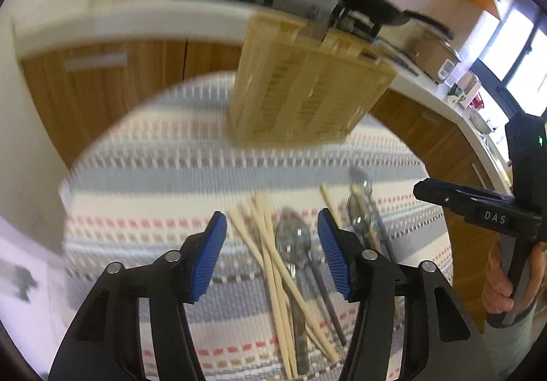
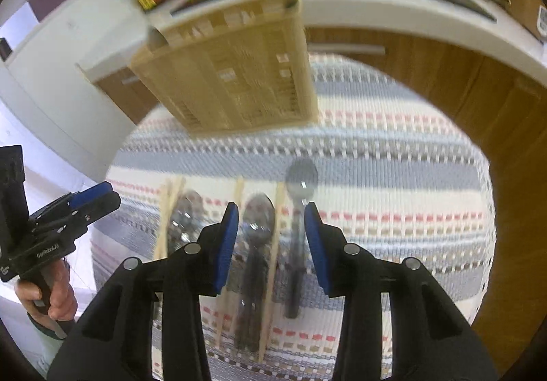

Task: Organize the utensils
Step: 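Grasp a chopstick with the left tool while the right tool grasps a clear spoon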

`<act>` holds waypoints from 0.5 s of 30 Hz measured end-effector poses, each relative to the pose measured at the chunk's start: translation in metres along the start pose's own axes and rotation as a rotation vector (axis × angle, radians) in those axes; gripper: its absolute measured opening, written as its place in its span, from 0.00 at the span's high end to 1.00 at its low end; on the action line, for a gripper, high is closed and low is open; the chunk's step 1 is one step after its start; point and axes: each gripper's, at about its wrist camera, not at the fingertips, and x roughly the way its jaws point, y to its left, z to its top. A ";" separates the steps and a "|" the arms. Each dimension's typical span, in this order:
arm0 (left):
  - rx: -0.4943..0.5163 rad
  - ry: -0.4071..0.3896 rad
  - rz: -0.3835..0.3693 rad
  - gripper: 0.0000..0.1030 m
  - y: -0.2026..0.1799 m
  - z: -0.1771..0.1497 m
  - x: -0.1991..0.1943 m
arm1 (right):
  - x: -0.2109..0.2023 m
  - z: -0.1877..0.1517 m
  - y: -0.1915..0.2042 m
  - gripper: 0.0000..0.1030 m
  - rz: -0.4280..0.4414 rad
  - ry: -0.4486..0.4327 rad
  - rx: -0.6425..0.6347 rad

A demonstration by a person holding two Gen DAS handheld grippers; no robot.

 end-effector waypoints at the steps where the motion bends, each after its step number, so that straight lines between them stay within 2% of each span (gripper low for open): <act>1: -0.022 0.029 -0.011 0.52 0.005 -0.002 0.008 | 0.005 -0.003 -0.002 0.66 0.007 0.019 0.009; 3: -0.049 0.069 -0.023 0.56 0.012 -0.005 0.021 | 0.017 -0.005 -0.007 0.68 0.011 0.066 0.028; 8: -0.051 0.117 -0.018 0.66 0.014 -0.009 0.039 | 0.042 -0.005 -0.013 0.77 -0.050 0.132 0.033; 15: -0.062 0.163 -0.013 0.67 0.011 -0.011 0.054 | 0.065 -0.006 -0.006 0.79 -0.106 0.186 -0.006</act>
